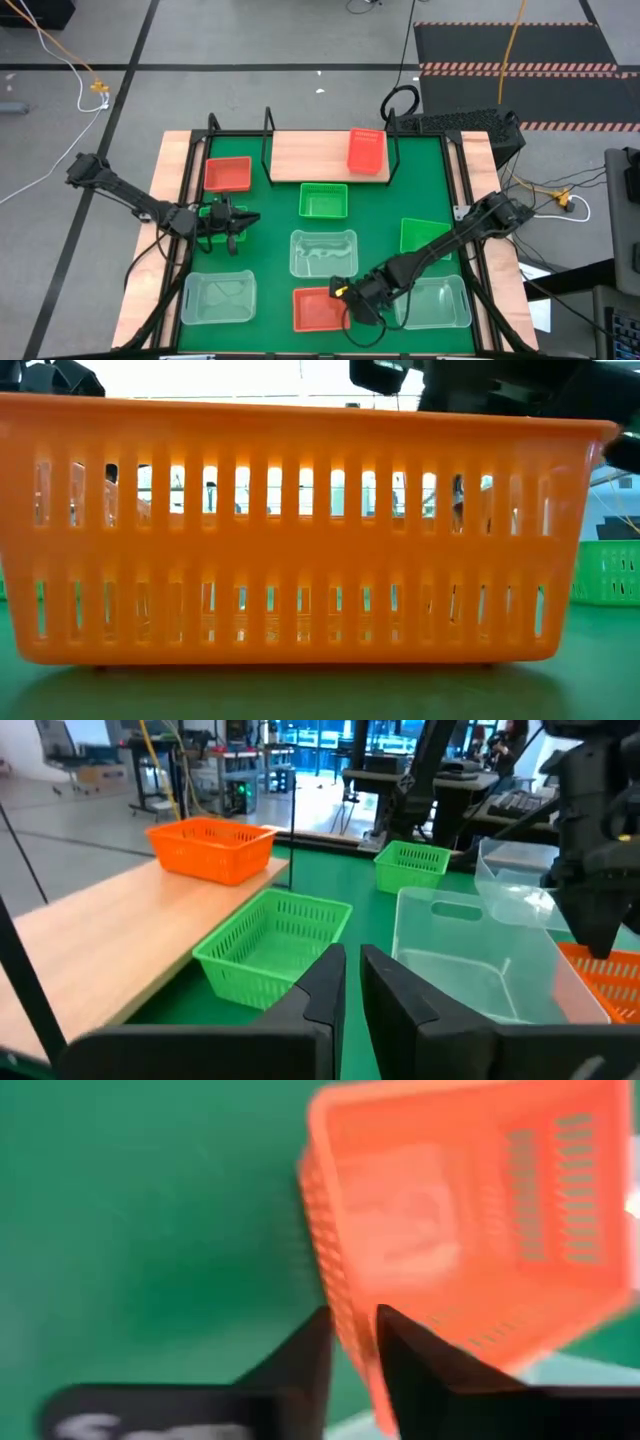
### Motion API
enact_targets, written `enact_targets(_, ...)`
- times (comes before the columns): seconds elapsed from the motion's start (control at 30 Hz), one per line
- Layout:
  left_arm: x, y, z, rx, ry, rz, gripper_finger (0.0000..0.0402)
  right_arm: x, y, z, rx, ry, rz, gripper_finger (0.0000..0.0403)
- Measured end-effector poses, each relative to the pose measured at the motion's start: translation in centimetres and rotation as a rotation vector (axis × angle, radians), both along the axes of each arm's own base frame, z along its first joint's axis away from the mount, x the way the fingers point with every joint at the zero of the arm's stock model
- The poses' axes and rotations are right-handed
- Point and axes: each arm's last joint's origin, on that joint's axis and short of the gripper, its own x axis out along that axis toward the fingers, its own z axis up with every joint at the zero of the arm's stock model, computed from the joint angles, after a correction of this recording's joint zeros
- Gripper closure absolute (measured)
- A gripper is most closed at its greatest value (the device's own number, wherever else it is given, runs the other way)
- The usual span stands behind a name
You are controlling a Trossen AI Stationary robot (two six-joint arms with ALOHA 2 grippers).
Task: Stack baskets on shelf by color
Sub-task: Stack the bottom orange bin on top of the orange bin on the shelf
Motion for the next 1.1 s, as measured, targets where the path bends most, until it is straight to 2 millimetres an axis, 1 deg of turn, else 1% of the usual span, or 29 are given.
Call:
enact_targets(0.07,0.0,0.0,0.2,0.001,-0.004,0.000,0.0364,0.1,-0.3,-0.1,0.071,0.036,0.002,0.0378)
enact_targets(0.1,0.1,0.0,0.2,0.000,-0.005,0.000,0.0364,0.2,-0.4,-0.2,0.098,0.048,-0.003,0.0389)
enact_targets(0.2,0.1,0.0,0.2,0.000,-0.006,0.000,0.0364,0.2,-0.6,-0.3,0.126,0.051,-0.013,0.0387)
enact_targets(0.3,0.1,0.0,0.2,-0.004,-0.006,0.000,0.0364,-0.1,-0.7,0.9,0.153,0.026,0.005,0.0389)
enact_targets(0.37,0.1,0.0,0.2,-0.007,-0.007,0.000,0.0364,-0.4,-0.7,2.8,0.214,-0.027,0.036,0.0396)
enact_targets(0.47,0.1,0.0,0.2,-0.011,-0.007,0.000,0.0364,-1.4,-1.2,6.5,0.300,-0.132,0.045,0.0397)
enact_targets(0.6,0.1,0.0,0.2,-0.020,-0.007,0.001,0.0364,-3.0,-3.2,11.1,0.348,-0.272,-0.002,0.0399)
enact_targets(0.67,0.1,0.0,0.2,-0.021,-0.004,0.001,0.0364,-3.6,-4.7,13.3,0.345,-0.377,-0.140,0.0399)
enact_targets(0.73,0.1,0.0,0.2,-0.023,-0.005,0.001,0.0364,-4.2,-6.5,15.3,0.314,-0.504,-0.367,0.0399)
enact_targets(0.8,0.1,0.0,0.2,-0.027,-0.005,0.001,0.0364,-4.8,-8.9,16.7,0.232,-0.617,-0.619,0.0399)
enact_targets(0.87,0.1,0.0,0.2,-0.030,-0.006,0.001,0.0364,-5.5,-11.9,17.6,0.134,-0.695,-0.848,0.0399)
enact_targets(0.9,0.1,0.0,0.2,-0.030,-0.006,0.001,0.0364,-5.8,-13.4,17.9,0.098,-0.714,-0.937,0.0399)
enact_targets(1.0,0.1,0.0,0.2,-0.030,-0.006,0.002,0.0364,-6.5,-18.0,18.3,0.052,-0.713,-1.129,0.0400)
enact_targets(1.1,0.0,0.0,0.2,-0.029,-0.007,0.015,0.0364,-6.9,-22.4,17.7,0.031,-0.653,-1.277,0.0400)
